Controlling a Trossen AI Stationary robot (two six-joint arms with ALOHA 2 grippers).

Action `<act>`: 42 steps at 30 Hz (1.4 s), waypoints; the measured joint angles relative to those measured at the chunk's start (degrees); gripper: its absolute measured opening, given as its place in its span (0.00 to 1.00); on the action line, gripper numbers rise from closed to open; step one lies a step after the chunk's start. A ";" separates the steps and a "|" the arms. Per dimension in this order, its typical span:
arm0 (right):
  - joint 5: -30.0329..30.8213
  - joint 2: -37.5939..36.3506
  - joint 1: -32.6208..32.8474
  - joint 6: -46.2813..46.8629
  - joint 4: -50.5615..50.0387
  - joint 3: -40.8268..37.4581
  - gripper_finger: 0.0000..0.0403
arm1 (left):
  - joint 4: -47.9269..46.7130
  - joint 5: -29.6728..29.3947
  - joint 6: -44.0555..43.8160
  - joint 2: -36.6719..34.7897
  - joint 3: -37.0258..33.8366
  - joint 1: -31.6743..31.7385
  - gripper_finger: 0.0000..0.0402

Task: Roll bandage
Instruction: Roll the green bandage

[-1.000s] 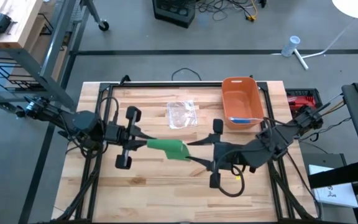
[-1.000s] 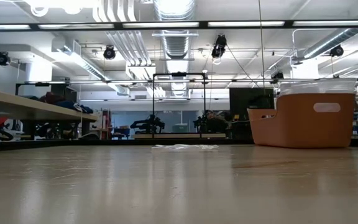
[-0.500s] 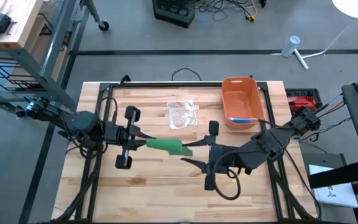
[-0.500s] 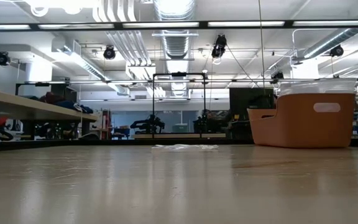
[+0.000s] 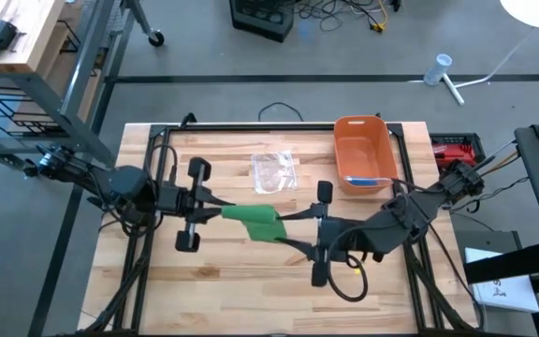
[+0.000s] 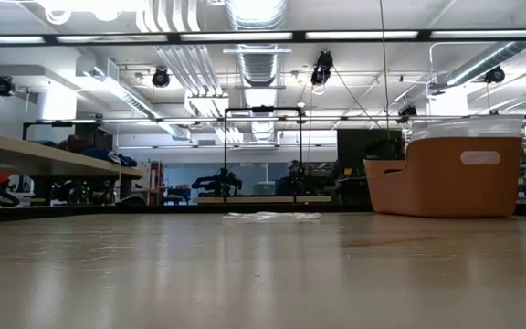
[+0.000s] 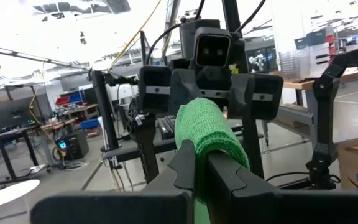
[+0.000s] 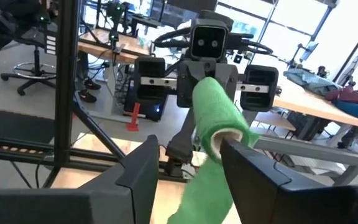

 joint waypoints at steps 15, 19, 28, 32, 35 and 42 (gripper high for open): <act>-0.50 1.43 -2.05 -1.22 1.41 0.02 0.42 | 0.32 -0.02 -0.02 0.28 0.00 0.00 0.00; -0.48 2.05 -2.79 -1.97 4.18 0.02 0.40 | 0.56 -0.43 0.03 0.41 0.00 0.04 0.00; -0.13 2.16 -5.06 1.72 4.20 0.04 0.31 | 0.03 -2.84 0.99 0.41 0.00 0.02 0.00; -0.15 2.14 -5.35 1.64 3.94 0.06 0.16 | -0.27 -2.84 1.01 0.41 0.00 0.02 0.00; -1.11 2.21 -5.20 0.51 2.77 0.06 0.04 | -0.61 -2.95 1.00 0.36 0.00 0.04 0.00; -0.96 1.57 -4.17 1.69 -1.98 0.04 0.01 | -3.31 -2.81 0.12 -0.73 -0.13 0.09 0.00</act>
